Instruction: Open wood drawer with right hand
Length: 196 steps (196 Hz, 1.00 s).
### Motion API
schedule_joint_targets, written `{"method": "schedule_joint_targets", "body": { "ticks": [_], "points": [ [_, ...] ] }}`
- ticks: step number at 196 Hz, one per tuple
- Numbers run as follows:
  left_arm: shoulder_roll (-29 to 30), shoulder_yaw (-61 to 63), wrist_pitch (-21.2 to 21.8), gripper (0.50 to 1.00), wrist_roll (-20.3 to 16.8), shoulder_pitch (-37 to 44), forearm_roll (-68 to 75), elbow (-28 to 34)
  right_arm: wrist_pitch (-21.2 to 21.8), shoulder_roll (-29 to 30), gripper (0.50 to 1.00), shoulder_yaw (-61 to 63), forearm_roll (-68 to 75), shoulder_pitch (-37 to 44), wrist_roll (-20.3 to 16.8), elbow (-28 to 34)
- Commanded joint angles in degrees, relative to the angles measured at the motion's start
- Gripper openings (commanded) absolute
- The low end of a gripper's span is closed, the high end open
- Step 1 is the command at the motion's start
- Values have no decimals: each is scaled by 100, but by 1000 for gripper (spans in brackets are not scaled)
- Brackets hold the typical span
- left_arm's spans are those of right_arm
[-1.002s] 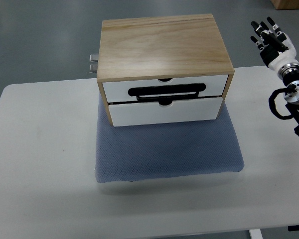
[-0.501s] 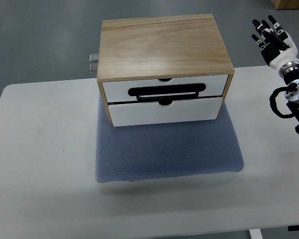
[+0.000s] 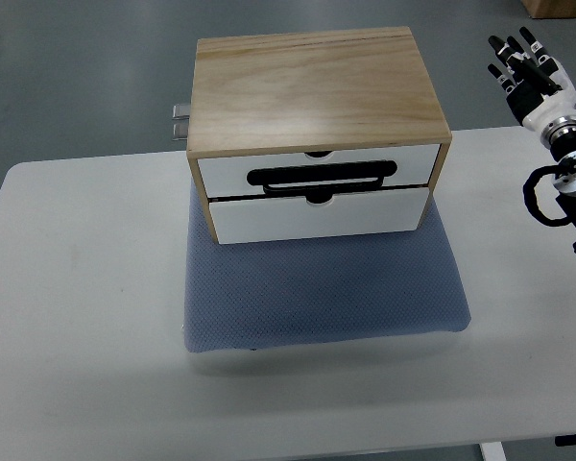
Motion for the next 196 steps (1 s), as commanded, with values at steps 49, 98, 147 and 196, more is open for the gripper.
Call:
{"method": "schedule_joint_targets", "body": {
  "ticks": [49, 98, 147, 196],
  "points": [
    [0, 0, 0, 1000, 0, -1, 0, 0, 38, -1422, 944, -2982, 628, 1305, 53, 87],
    [0, 0, 0, 1000, 0, -1, 0, 0, 995, -2248, 944, -5213, 163, 2781, 0, 341],
    [0, 0, 0, 1000, 0, -1, 0, 0, 1910, -2635, 944, -5759, -1455, 3968, -237, 1212],
    [0, 0, 0, 1000, 0, -1, 0, 0, 2797, -2582, 944, -6005, -3116, 5321, -721, 2319]
  ]
}}
